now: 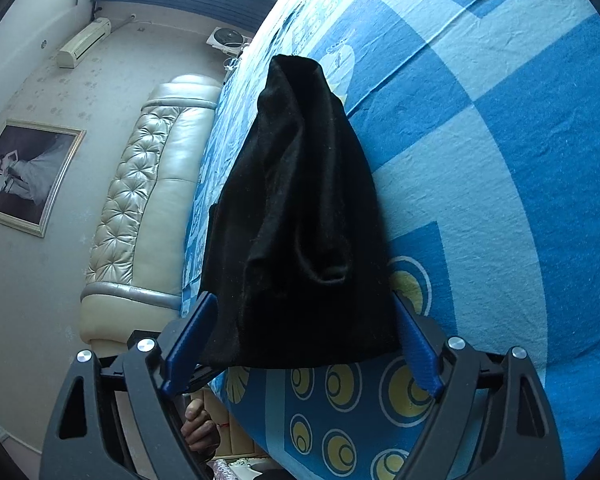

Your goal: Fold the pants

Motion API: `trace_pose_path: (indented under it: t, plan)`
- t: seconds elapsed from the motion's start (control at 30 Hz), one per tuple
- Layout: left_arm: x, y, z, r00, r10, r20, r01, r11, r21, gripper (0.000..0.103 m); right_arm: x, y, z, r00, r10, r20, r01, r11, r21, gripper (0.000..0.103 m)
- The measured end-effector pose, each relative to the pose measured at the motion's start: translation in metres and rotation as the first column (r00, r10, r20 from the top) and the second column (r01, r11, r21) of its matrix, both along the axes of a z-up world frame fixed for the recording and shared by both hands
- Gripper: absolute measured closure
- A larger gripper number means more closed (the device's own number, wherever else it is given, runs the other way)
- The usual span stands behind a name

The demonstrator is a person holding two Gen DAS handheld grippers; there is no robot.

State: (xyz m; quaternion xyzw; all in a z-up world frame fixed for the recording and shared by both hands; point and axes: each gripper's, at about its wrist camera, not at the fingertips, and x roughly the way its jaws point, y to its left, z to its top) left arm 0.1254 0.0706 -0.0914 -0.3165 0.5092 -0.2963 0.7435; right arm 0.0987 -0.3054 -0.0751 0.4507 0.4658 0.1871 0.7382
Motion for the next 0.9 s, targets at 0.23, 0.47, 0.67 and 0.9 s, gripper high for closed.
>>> trace_pose_path:
  t: [0.23,0.47,0.67,0.9]
  plan:
    - [-0.001,-0.001,0.003,1.0,-0.001,-0.009,0.001,0.999,0.052,0.068,-0.009,-0.003,-0.006,1.0,0.007,-0.004,-0.007,1.0,0.017,0.062]
    - [-0.01,0.0,0.008,1.0,0.009,-0.008,-0.008,0.995,0.097,0.07,-0.02,0.003,0.004,1.0,0.017,0.012,-0.017,1.0,0.005,0.066]
    - [-0.022,0.005,0.012,1.0,-0.001,-0.005,0.001,0.992,0.124,0.07,-0.032,0.008,0.001,1.0,0.02,0.006,-0.02,1.0,0.019,0.066]
    - [-0.03,0.011,0.013,1.0,-0.006,-0.007,0.007,0.991,0.132,0.07,-0.041,0.012,0.001,1.0,0.026,0.004,-0.026,0.999,0.025,0.066]
